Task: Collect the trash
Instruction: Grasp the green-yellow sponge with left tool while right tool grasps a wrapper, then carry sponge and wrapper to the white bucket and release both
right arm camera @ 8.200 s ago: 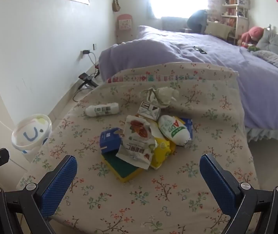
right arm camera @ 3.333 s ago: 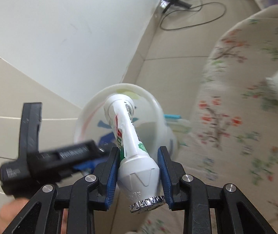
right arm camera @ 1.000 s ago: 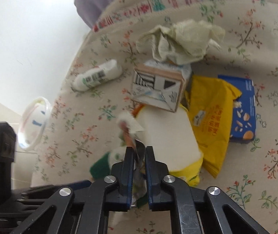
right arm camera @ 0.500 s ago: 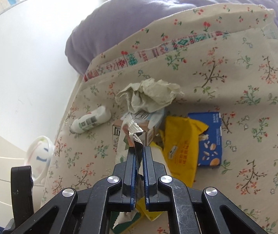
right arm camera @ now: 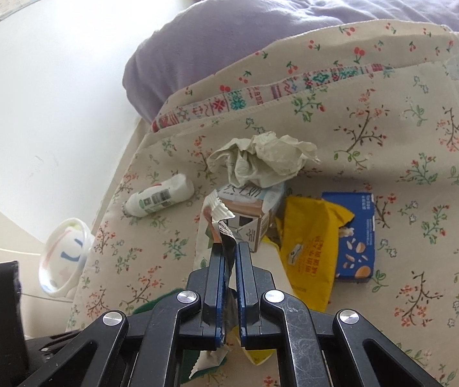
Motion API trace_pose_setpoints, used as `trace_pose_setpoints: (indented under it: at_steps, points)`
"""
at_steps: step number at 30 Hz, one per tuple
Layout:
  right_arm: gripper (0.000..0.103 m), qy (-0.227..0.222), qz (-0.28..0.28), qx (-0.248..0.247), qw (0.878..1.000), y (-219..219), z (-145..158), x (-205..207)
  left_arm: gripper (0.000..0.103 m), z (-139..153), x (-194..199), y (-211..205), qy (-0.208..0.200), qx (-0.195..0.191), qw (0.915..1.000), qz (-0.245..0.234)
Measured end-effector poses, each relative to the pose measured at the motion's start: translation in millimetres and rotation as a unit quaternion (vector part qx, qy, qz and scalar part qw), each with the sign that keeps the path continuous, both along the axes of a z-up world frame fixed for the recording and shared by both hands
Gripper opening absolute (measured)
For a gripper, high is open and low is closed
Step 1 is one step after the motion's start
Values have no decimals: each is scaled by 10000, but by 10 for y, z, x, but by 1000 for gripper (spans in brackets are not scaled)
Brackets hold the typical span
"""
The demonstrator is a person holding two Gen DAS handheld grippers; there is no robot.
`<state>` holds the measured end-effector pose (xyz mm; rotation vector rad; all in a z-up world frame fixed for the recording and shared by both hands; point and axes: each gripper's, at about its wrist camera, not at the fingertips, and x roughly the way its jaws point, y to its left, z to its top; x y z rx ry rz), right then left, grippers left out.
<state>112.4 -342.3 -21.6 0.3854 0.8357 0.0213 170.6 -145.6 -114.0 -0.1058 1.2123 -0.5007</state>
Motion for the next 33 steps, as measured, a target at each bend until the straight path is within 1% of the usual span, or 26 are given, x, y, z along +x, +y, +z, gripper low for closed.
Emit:
trace_pose_setpoints:
  at_steps: [8,12,15,17,20,22,24,27,29,30,32,33]
  points:
    - [5,-357,-1,-8,9994,111,87,12,20,128,5,217,-229,94,9995,172]
    - [5,-449,12,-24,9990,161,84,58,20,207,93,385,-220,-13,9993,290]
    - [5,-468,31,-18,9989,209,56,88,20,334,196,606,-242,-137,9987,420]
    - [5,-493,68,1,9988,263,41,100,20,457,283,810,-326,-169,9979,536]
    - [5,-543,176,13,9984,377,38,134,20,619,423,1123,-500,-8,9958,773]
    - [5,-565,294,100,9979,482,45,187,20,697,550,1399,-533,128,9931,1036]
    - [5,-587,409,131,9973,599,49,251,20,725,696,1714,-450,157,9897,1352]
    - [5,-536,641,190,9963,842,29,402,20,704,896,2151,-347,254,9823,1823]
    - [5,-495,818,273,9950,1021,-3,496,20,639,1030,2422,-242,304,9769,2100]
    - [5,-470,918,297,9942,1120,-27,541,20,599,1070,2535,-150,277,9747,2212]
    - [5,-445,1080,295,9927,1321,-68,616,20,523,1160,2769,95,99,9706,2404]
    - [5,-464,1138,310,9919,1396,-80,638,20,514,1184,2827,121,84,9695,2446]
